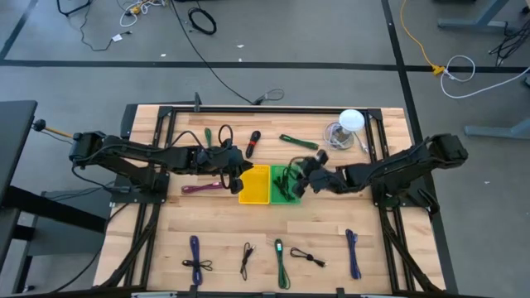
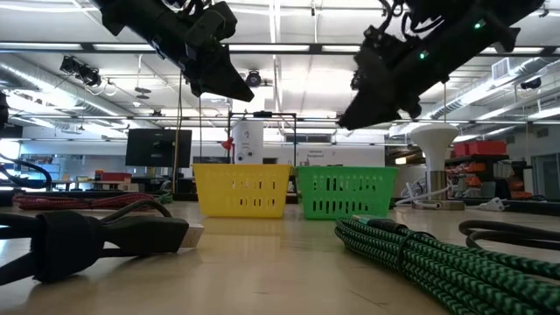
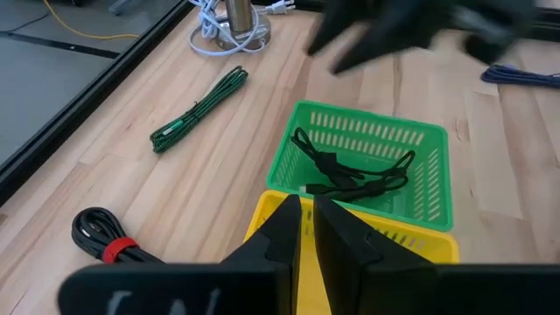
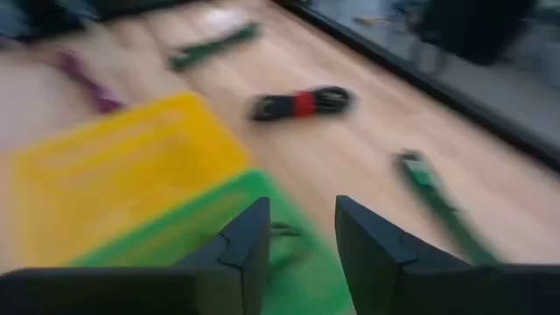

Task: Pick & Place USB Port
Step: Put the green charger cable into the yellow basket

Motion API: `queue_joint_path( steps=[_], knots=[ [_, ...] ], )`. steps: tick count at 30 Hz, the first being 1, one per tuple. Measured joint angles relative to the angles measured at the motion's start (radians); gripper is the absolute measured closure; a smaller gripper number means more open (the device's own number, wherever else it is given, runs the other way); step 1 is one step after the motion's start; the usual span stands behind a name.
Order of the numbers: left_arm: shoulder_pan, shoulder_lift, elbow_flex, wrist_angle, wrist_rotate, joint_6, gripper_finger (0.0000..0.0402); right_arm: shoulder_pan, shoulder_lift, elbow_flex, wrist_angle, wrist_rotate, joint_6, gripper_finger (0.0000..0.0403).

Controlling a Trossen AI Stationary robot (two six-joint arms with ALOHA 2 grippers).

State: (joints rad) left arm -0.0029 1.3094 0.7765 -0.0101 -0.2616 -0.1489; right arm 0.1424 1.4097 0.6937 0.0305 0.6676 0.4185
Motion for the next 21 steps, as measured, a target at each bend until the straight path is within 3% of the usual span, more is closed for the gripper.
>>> queue_joint_path(
  steps=[9,21],
  knots=[
    [0.000,0.000,0.000,0.012,0.000,-0.002,0.0362,-0.252,-0.042,0.000,-0.242,-0.235,-0.112,0.0277],
    [0.000,0.000,0.000,0.065,0.000,-0.002,0.0362,-0.557,0.028,0.000,-0.184,-0.504,-0.347,0.0264]
  ],
)
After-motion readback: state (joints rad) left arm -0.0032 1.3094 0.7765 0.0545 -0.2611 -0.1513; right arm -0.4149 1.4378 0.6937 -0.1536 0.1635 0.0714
